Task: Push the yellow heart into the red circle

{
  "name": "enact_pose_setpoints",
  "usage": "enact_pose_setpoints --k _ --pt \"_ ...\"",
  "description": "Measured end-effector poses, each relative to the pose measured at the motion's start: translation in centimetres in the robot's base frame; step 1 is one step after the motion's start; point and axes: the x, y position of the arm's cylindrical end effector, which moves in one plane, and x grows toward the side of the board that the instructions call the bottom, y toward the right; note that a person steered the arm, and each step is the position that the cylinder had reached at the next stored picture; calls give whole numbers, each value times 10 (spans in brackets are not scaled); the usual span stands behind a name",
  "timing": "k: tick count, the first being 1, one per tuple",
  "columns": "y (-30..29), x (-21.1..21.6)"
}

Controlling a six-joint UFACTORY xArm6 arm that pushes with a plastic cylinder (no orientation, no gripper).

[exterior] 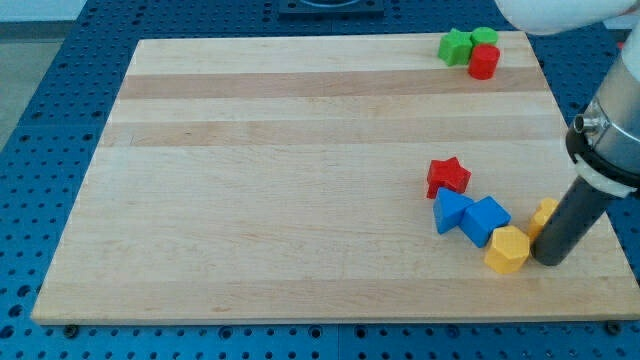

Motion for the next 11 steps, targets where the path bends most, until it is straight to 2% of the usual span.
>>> enact_pose_setpoints --k 2,5,8,9,11 --pt "24 0" --pt "20 -66" --pt "10 -18" --pt "-2 -22" --pt "-2 -57"
